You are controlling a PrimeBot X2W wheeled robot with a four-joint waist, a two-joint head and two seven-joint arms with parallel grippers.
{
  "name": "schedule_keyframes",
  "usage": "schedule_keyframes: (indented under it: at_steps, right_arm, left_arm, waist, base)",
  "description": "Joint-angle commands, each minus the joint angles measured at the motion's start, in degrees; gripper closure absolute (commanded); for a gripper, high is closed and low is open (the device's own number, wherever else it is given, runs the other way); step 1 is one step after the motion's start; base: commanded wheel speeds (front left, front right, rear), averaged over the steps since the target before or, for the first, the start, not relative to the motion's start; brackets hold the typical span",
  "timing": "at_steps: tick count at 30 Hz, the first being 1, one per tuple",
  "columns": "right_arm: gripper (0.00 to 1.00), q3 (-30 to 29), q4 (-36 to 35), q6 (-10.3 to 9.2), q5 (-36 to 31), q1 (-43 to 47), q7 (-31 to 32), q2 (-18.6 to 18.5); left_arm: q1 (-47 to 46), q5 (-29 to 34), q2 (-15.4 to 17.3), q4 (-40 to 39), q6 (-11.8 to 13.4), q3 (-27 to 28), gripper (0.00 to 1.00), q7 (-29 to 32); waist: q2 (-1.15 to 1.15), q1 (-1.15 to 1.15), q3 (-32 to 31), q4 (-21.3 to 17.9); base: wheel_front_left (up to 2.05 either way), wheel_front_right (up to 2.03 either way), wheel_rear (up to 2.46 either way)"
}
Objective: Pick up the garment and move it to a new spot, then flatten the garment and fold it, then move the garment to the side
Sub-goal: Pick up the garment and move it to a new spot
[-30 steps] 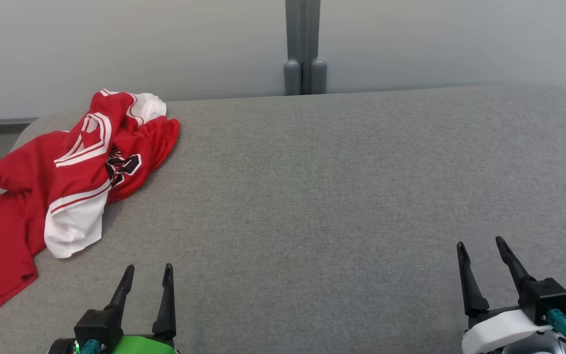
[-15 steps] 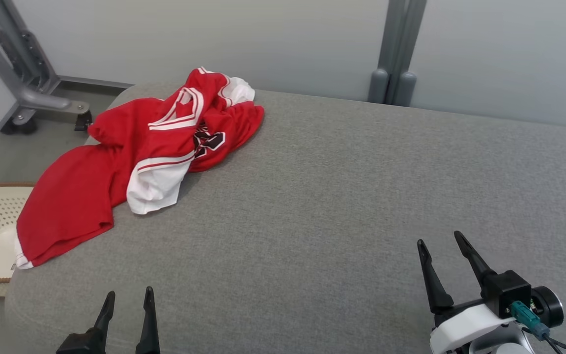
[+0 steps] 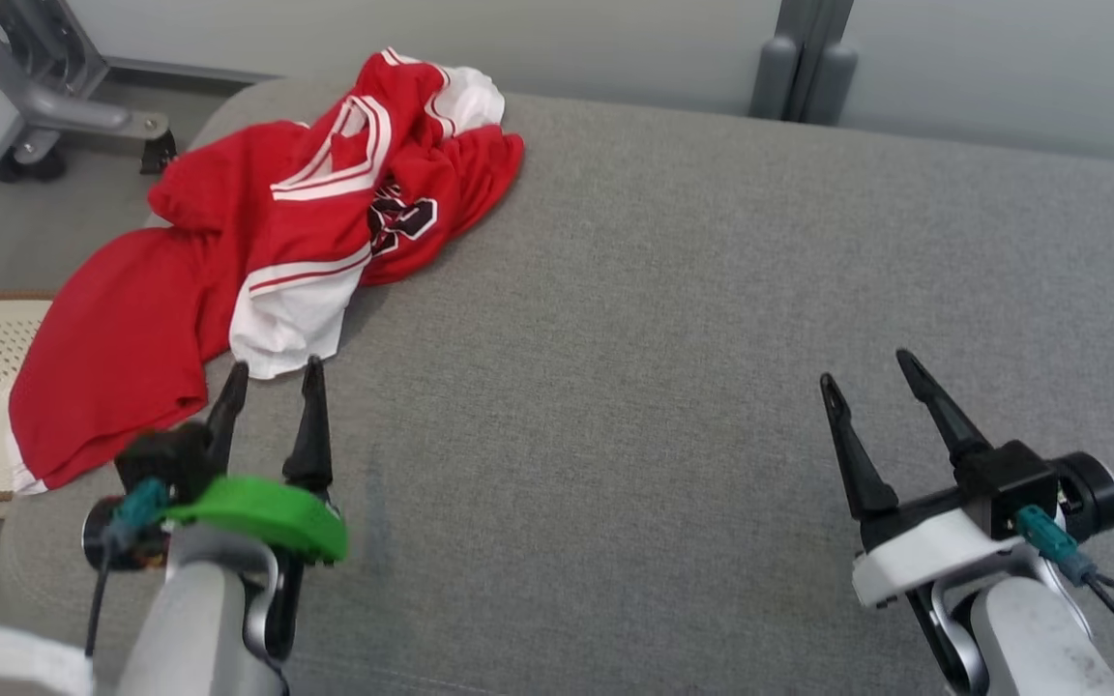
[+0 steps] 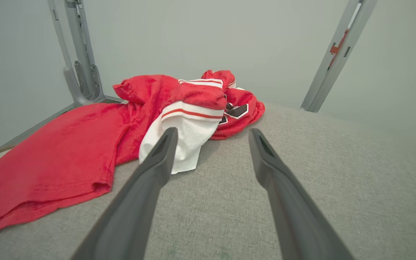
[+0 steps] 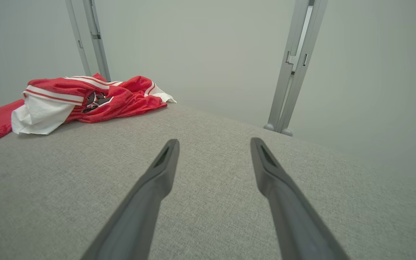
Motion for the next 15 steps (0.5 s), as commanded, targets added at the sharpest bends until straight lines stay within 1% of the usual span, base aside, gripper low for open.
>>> schedule_keyframes:
  at_steps: [1,4,8,12,14,15]
  right_arm:
    - [0.0,0.2,-0.3,-0.06,-0.5,-2.0,-0.2,-0.5]
    - [0.0,1.2,-0.4,-0.06,-0.5,-4.9,-0.2,-0.4]
    - [0.0,2.4,0.2,-0.06,-0.1,-7.0,-0.2,0.5]
    - [0.0,2.9,0.8,-0.06,0.2,-7.5,-0.2,1.1]
    - [0.0,2.5,0.9,-0.07,0.4,-7.5,-0.2,1.2]
    - [0.0,2.4,1.1,-0.06,0.5,-7.4,-0.2,1.2]
  left_arm:
    - [-4.7,-0.8,1.2,2.2,-0.1,-0.3,0.0,1.5]
    - [-13.5,-2.1,3.5,8.7,-0.1,0.6,0.0,5.4]
    - [-21.5,-3.2,6.4,16.2,1.0,2.4,0.0,10.3]
    - [-25.8,-4.9,8.4,22.6,1.1,3.7,0.0,14.0]
    - [-26.9,-5.2,9.0,25.1,1.2,4.0,0.0,14.6]
    - [-27.2,-5.2,9.3,25.9,1.3,4.0,0.67,14.5]
  waist:
    - [0.0,0.0,10.9,-6.5]
    - [0.0,0.0,15.1,-8.7]
    - [0.0,0.0,17.7,-11.2]
    - [0.0,0.0,18.1,-12.6]
    - [0.0,0.0,17.7,-12.9]
    - [0.0,0.0,17.3,-13.0]
  base:
    - [0.0,0.0,0.0]
    - [0.0,0.0,0.0]
    - [0.0,0.0,0.0]
    - [0.0,0.0,0.0]
    - [0.0,0.0,0.0]
    - [0.0,0.0,0.0]
